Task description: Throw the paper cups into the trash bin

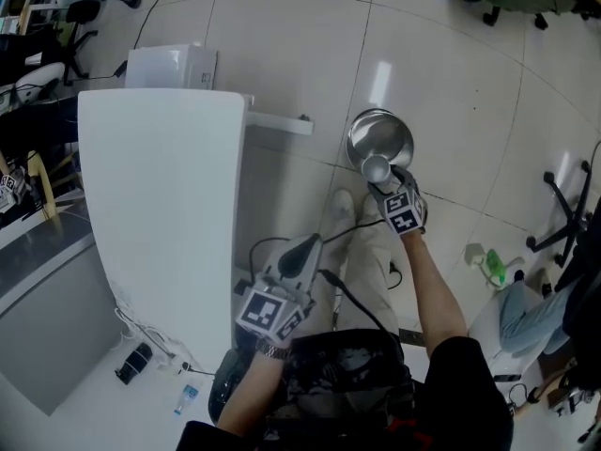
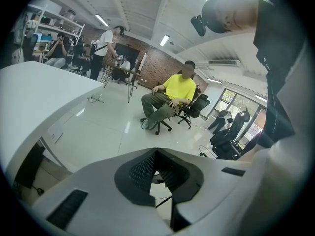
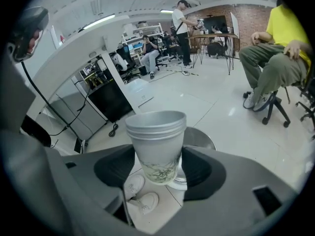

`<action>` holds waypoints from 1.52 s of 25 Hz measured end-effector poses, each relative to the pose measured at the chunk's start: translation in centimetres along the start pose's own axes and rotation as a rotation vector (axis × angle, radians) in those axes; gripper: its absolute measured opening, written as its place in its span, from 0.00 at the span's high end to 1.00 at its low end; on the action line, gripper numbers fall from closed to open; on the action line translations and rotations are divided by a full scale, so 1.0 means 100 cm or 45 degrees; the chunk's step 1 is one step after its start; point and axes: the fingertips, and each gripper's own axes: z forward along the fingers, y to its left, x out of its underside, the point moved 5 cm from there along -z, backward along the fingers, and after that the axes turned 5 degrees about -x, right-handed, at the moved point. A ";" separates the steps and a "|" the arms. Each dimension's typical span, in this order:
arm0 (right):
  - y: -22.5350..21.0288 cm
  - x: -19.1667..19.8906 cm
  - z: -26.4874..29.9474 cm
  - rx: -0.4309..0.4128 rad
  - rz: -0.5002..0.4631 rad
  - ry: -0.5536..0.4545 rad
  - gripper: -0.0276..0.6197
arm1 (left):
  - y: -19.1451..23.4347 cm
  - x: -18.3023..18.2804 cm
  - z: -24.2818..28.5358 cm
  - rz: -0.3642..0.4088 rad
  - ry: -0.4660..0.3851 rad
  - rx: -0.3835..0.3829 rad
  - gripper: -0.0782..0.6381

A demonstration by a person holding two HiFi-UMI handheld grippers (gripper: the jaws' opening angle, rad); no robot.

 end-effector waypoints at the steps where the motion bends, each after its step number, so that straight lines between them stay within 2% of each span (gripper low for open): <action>1: -0.002 0.002 0.008 -0.004 0.000 0.000 0.49 | 0.003 0.001 0.004 0.011 -0.013 -0.002 0.88; 4: -0.014 0.010 0.038 -0.005 0.001 0.021 0.49 | 0.010 0.006 0.018 0.050 -0.077 -0.003 0.89; 6: -0.022 0.017 0.060 -0.015 0.017 0.061 0.49 | 0.013 0.014 0.027 0.071 -0.078 0.014 0.88; 14: -0.032 0.029 0.138 -0.140 0.174 0.156 0.48 | 0.028 0.039 0.058 0.132 -0.130 0.045 0.88; 19: -0.028 0.046 0.180 -0.177 0.102 0.397 0.48 | 0.039 0.052 0.052 0.142 -0.143 0.022 0.88; 23: -0.031 0.061 0.177 -0.217 0.234 0.559 0.47 | 0.040 0.047 0.038 0.081 -0.160 0.015 0.88; 26: -0.037 0.060 0.161 -0.142 0.245 0.530 0.47 | 0.032 0.031 0.024 0.073 -0.190 0.027 0.88; 28: -0.039 0.056 0.154 -0.105 0.244 0.478 0.40 | 0.027 0.023 0.012 0.047 -0.188 0.034 0.88; 29: -0.037 0.056 0.150 -0.106 0.262 0.472 0.40 | 0.025 0.021 0.006 0.034 -0.179 0.037 0.88; 32: -0.033 0.058 0.132 -0.098 0.377 0.488 0.40 | 0.024 0.020 -0.011 -0.004 -0.152 0.023 0.88; 33: -0.031 0.055 0.126 -0.102 0.418 0.457 0.40 | 0.024 0.019 -0.016 -0.015 -0.146 0.014 0.88; 36: -0.019 0.039 0.097 -0.130 0.511 0.295 0.54 | 0.020 0.011 -0.026 -0.040 -0.120 0.004 0.88; 38: -0.008 0.028 0.062 -0.112 0.508 0.190 0.77 | 0.010 -0.001 -0.032 -0.047 -0.098 0.031 0.88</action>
